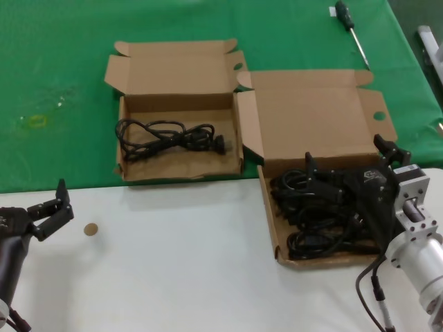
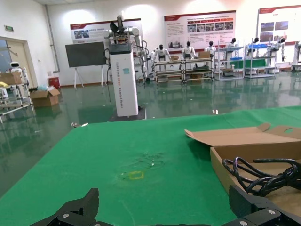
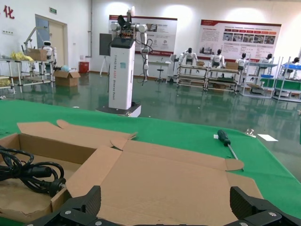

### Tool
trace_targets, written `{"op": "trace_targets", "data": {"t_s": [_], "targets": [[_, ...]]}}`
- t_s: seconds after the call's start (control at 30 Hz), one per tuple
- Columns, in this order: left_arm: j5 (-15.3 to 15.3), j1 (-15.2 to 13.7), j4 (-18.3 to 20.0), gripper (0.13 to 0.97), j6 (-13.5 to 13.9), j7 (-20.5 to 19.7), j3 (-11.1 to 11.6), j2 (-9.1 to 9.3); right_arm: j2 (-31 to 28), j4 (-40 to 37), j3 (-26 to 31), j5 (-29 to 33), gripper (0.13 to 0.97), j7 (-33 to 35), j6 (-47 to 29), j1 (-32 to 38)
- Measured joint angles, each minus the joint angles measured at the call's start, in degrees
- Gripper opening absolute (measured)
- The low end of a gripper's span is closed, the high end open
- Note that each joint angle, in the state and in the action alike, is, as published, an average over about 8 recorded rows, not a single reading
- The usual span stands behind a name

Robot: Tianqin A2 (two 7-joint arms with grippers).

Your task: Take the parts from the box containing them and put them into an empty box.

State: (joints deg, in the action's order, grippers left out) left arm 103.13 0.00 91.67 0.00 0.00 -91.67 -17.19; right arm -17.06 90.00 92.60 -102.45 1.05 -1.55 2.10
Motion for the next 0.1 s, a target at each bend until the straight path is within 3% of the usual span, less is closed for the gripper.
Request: {"op": "trace_targets", "data": {"t_s": [0.1], "targets": [[0.0, 0.0, 0.0, 0.966, 0.0, 0.0, 0.0, 0.0, 0.0, 0.0, 0.0, 0.0, 0.966, 0.0, 0.0, 0.0]]}}
